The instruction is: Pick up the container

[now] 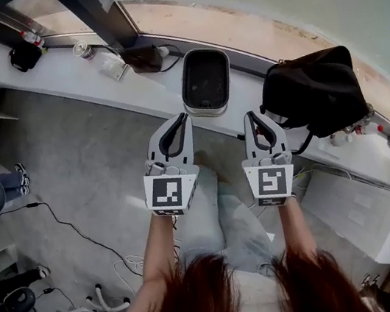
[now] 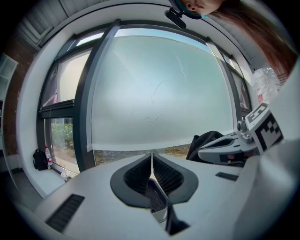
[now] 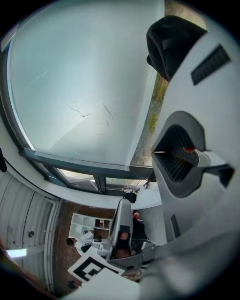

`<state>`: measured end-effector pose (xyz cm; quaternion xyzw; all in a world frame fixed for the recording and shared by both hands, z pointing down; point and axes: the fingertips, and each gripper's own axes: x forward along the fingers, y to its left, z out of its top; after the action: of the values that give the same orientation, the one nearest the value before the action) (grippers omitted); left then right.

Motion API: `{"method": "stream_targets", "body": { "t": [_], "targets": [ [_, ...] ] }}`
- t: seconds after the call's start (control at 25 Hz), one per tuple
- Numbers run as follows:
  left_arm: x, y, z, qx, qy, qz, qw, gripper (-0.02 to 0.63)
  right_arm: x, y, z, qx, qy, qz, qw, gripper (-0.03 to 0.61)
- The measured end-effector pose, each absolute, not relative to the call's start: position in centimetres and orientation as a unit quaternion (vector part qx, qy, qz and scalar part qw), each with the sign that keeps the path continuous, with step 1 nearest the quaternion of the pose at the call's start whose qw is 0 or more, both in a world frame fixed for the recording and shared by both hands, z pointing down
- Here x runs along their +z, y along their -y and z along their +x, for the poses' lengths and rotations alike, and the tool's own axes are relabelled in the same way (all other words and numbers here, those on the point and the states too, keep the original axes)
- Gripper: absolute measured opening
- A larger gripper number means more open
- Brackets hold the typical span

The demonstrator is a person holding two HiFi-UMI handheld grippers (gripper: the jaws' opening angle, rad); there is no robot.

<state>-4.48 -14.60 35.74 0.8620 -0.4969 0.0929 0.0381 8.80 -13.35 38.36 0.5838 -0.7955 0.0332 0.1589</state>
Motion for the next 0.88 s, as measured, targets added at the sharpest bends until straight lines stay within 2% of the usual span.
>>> {"method": "stream_targets", "body": {
  "t": [0.88],
  "targets": [
    [53.2, 19.3, -7.9, 0.128, 0.502, 0.849, 0.101, 0.018, 54.9, 17.1, 7.5, 0.096, 0.785, 0.572, 0.219, 0.026]
  ]
}}
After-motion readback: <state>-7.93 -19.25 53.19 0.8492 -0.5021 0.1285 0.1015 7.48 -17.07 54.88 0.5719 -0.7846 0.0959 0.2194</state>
